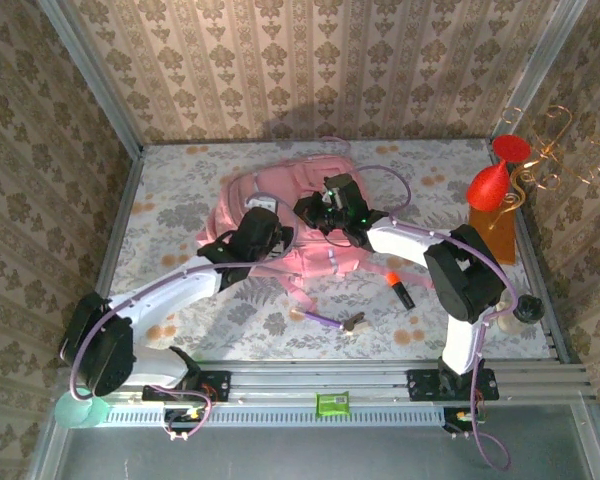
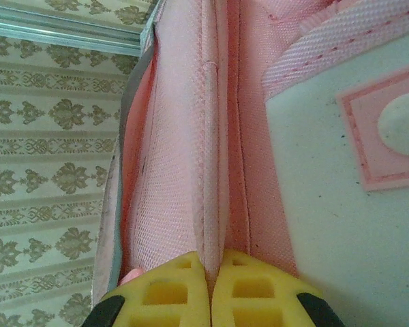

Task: Pack the student bag

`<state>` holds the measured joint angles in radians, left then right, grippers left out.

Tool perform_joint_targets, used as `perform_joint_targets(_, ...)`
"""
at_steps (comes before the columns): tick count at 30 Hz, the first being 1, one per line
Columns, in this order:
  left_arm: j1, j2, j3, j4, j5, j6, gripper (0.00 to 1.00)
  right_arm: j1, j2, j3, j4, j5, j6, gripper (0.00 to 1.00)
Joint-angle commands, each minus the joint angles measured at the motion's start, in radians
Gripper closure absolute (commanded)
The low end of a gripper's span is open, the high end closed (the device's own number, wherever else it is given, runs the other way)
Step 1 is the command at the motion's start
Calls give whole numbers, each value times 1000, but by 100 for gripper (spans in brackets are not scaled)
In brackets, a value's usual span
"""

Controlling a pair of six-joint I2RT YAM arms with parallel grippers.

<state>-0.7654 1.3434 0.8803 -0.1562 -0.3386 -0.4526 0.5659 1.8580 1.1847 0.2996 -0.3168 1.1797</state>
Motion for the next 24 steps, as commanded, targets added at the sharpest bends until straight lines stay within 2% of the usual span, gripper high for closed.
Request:
perform_joint_targets(1, -4, 42, 44, -61, -134, 37, 29, 10, -67, 17, 176, -26, 30, 100)
perform_joint_targets(5, -8, 95, 63, -55, -218, 57, 26, 11, -59, 27, 184, -42, 37, 100)
perform_joint_targets(10, 9, 143, 104, -16, -231, 91, 28, 8, -59, 9, 172, -42, 22, 100)
perform_joint_targets(13, 26, 147, 121, -15, -234, 112, 37, -2, -53, 0, 146, -44, 2, 100)
perform_joint_targets(21, 57, 99, 95, 18, -159, 122, 67, -15, -22, 11, 98, -51, -41, 100)
perform_joint_targets(24, 72, 100, 95, 12, -138, 125, 74, -16, -8, 24, 70, -54, -58, 100)
